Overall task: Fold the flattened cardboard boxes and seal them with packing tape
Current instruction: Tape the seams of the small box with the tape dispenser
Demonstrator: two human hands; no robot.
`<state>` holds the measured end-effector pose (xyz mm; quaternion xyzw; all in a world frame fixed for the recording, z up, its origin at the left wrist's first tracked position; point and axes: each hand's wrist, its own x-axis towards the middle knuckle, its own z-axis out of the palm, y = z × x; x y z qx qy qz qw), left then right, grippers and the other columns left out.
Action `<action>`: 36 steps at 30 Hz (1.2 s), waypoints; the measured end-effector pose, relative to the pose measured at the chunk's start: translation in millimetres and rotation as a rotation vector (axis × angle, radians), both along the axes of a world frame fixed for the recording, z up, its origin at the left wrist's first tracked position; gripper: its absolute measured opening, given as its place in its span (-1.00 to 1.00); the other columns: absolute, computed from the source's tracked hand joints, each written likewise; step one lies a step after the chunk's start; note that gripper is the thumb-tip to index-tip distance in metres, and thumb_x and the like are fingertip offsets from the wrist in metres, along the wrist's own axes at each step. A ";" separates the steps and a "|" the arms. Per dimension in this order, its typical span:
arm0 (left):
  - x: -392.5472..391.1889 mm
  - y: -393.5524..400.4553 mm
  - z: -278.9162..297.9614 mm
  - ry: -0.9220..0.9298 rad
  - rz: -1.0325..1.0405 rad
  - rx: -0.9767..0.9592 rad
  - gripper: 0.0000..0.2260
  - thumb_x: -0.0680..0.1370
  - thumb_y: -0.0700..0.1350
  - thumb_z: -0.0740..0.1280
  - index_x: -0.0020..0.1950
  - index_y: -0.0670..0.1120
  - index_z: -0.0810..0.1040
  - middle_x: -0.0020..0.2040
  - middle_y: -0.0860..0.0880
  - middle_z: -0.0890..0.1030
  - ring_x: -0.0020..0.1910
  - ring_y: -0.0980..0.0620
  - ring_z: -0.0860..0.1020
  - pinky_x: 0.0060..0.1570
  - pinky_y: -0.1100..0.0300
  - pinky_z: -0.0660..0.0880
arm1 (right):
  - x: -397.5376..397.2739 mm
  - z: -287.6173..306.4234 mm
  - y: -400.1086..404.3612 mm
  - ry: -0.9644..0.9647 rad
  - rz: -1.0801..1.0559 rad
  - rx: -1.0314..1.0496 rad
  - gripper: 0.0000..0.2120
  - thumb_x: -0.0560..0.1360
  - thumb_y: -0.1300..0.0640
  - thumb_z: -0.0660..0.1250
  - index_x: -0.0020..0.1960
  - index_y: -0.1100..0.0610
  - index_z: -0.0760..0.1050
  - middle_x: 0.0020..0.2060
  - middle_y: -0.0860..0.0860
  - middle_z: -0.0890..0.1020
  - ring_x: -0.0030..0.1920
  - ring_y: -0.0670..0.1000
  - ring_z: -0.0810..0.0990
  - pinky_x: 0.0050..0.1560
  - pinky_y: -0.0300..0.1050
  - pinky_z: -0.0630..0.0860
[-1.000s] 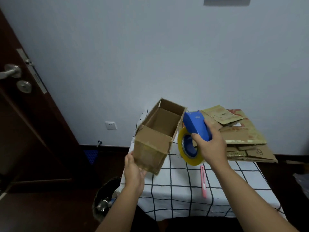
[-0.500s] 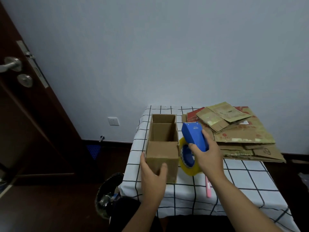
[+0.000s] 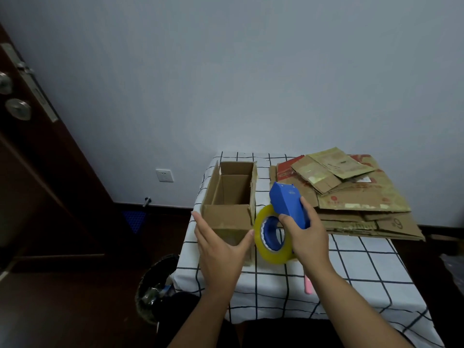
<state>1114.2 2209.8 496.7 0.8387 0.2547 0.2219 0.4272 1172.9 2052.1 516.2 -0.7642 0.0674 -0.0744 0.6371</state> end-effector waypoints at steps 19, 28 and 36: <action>186.7 65.5 7.2 -0.063 -0.002 0.013 0.18 0.30 0.28 0.53 0.60 0.02 -0.24 0.57 -0.05 0.08 0.49 -0.13 0.25 0.27 -0.07 0.43 | 139.9 27.2 31.1 -0.098 0.027 -0.040 -0.36 0.45 -0.01 0.47 0.47 -0.16 0.33 0.21 -0.13 0.51 0.14 -0.02 0.55 0.05 -0.03 0.59; 256.9 84.4 -20.9 -0.119 -0.217 -0.056 0.17 0.32 0.19 0.56 0.57 0.14 -0.31 0.59 0.05 -0.01 0.55 -0.01 0.11 0.41 0.04 0.22 | 182.7 -7.4 19.0 -0.068 -0.034 -0.032 -0.36 0.41 -0.04 0.49 0.44 -0.24 0.36 0.25 -0.13 0.52 0.16 -0.02 0.56 0.05 0.01 0.60; 274.2 58.9 -40.2 -0.023 -0.045 0.018 0.10 0.41 0.24 0.46 0.59 -0.09 -0.27 0.61 -0.06 -0.21 0.58 -0.14 -0.02 0.40 -0.10 0.27 | 189.4 -14.5 11.3 -0.088 -0.041 -0.017 -0.36 0.43 0.01 0.50 0.45 -0.18 0.36 0.27 -0.13 0.51 0.20 -0.05 0.54 0.10 -0.02 0.57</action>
